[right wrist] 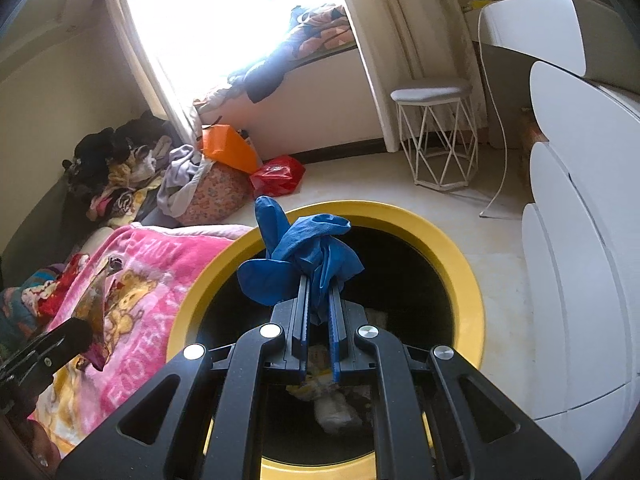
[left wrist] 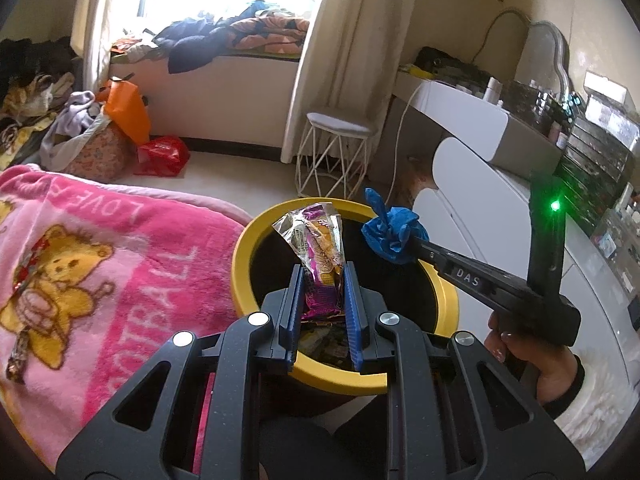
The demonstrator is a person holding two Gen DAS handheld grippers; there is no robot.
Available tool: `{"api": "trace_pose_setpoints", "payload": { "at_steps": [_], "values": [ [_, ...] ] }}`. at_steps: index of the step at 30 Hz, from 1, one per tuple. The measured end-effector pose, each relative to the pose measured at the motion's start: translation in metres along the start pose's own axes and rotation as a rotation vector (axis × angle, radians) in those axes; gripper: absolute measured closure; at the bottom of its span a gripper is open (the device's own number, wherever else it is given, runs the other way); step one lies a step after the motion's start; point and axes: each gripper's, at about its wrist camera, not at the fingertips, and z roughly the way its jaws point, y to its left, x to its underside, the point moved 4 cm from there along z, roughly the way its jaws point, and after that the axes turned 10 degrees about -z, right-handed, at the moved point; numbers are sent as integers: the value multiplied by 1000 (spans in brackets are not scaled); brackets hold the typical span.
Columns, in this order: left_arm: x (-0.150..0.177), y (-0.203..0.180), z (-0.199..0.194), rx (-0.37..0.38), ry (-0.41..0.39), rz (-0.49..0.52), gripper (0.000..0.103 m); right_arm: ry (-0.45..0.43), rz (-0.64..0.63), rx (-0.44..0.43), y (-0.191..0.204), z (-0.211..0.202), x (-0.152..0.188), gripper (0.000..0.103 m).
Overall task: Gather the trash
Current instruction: 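Open both tools to drop the wrappers into the bin, then move both tools back to the last wrappers on the blanket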
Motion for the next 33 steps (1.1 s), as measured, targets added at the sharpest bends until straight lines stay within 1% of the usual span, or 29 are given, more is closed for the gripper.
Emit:
{"api": "trace_pose_setpoints", "payload": {
  "at_steps": [5, 8, 11, 13, 15, 16, 19, 20, 21, 22, 23, 25, 29, 33],
  "values": [
    [4, -3, 12, 6, 23, 11, 89, 19, 16, 1, -7, 3, 3, 95],
    [6, -2, 22, 9, 47, 9, 88, 46, 31, 1, -11, 8, 6, 92],
    [7, 3, 33, 11, 73, -11, 84, 58, 54, -2, -14, 10, 8, 85],
    [7, 7, 38, 8, 80, -29, 77, 54, 63, -7, -17, 10, 8, 77],
    [5, 9, 40, 13, 80, -36, 59, 44, 68, -11, -17, 8, 7, 71],
    [5, 9, 40, 17, 77, -34, 54, 37, 73, -18, -17, 7, 7, 67],
    [6, 8, 37, 23, 67, -31, 37, 22, 78, -16, -18, 4, 5, 59],
    [6, 8, 36, 18, 61, -30, 24, 18, 80, -18, -17, 3, 5, 57],
    [5, 9, 33, 7, 50, -29, 12, 13, 80, -16, -17, 2, 4, 52],
    [5, 10, 31, -5, 42, -29, 10, 8, 77, -12, -16, 1, 3, 49],
    [4, 11, 28, -23, 31, -28, 10, 5, 70, -10, -16, 0, 3, 48],
    [2, 16, 22, -60, 12, -27, 10, 0, 52, 0, -12, -2, 1, 42],
    [-3, 29, 8, -100, -20, -48, 10, -19, 30, -5, -5, -6, -2, 39],
    [-8, 50, -8, -139, -56, -85, 10, -35, 2, -33, 11, -11, -7, 37]
  ]
}}
